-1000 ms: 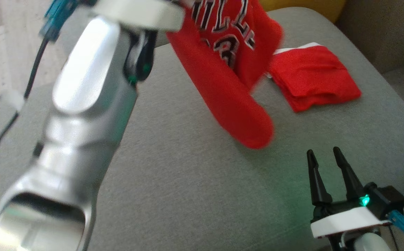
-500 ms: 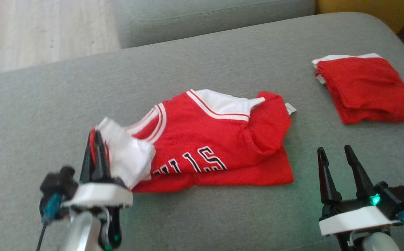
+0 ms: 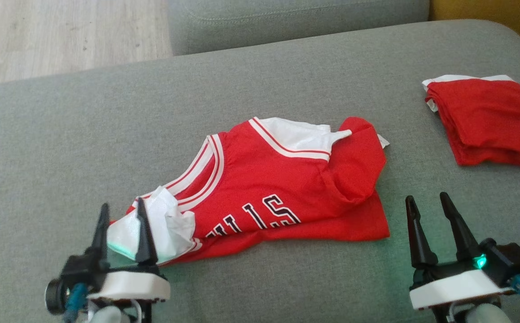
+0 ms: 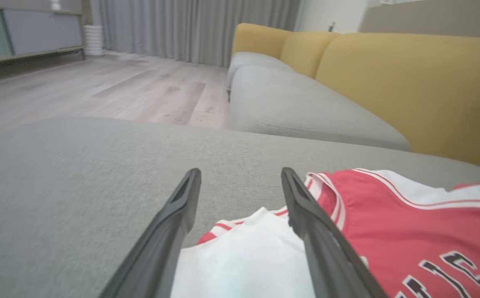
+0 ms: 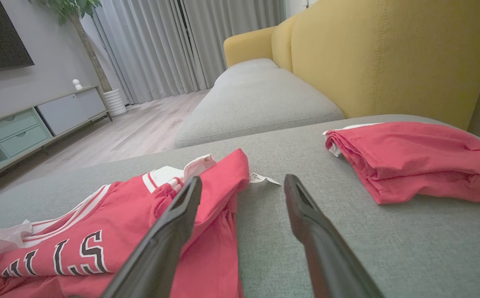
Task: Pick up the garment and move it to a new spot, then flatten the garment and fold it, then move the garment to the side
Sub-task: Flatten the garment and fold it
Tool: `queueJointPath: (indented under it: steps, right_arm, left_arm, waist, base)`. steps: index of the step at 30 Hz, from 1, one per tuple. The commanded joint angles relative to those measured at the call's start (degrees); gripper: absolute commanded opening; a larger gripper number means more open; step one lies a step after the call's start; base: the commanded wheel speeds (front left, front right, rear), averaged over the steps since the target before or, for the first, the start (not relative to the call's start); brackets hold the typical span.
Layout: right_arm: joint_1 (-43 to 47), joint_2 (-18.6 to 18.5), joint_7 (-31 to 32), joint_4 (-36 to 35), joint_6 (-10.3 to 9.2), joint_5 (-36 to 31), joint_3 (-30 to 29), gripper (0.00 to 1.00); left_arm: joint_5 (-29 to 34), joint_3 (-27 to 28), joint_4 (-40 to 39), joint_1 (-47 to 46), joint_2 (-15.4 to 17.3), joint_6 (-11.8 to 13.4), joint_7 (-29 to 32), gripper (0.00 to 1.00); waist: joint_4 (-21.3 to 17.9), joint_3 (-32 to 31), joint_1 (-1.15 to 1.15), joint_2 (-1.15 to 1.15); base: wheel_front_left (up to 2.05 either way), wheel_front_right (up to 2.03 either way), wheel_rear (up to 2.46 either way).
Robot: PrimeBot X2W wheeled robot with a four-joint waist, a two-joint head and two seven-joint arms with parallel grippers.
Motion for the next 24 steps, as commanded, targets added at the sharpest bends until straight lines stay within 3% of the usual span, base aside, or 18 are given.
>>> queueJointPath:
  steps: [1, 6, 12, 17, 24]
  right_arm:
    - [-0.90, -1.04, -0.62, -1.64, -0.05, 0.38, 1.47, 1.00]
    - [-1.28, -1.55, -0.62, -1.61, -0.05, 0.68, 2.52, 1.00]
    - [-2.45, -2.16, -0.62, -1.56, -0.05, 0.88, 3.10, 1.00]
    - [-3.01, -2.46, -0.62, -1.51, -0.05, 1.07, 2.86, 1.00]
    - [-2.92, -2.03, -0.62, -1.49, -0.05, 1.07, 2.90, 1.00]
  left_arm:
    - [1.55, 1.17, -1.28, -2.82, 1.06, -0.51, -0.29, 1.00]
    - [9.11, -3.71, 5.50, -9.61, 5.97, -1.77, 2.01, 1.00]
    - [13.17, -7.38, 14.15, -17.62, 9.16, -3.90, 7.90, 1.00]
    - [13.88, -9.59, 19.05, -19.97, 9.58, -6.11, 9.63, 1.00]
    - [13.59, -10.00, 21.93, -19.45, 9.64, -5.33, 8.79, 1.00]
  waist:
    - [-0.05, 0.21, 0.00, 0.00]
    - [-0.03, 1.37, 0.00, 0.00]
    - [-0.74, 3.17, 0.00, 0.00]
    - [-1.58, 4.14, 0.00, 0.00]
    - [-2.30, 4.13, 0.00, 0.00]
  base:
    - [0.00, 0.00, 0.00]
    - [0.00, 0.00, 0.00]
    - [0.00, 0.00, 0.00]
    - [0.00, 0.00, 0.00]
    - [0.00, 0.00, 0.00]
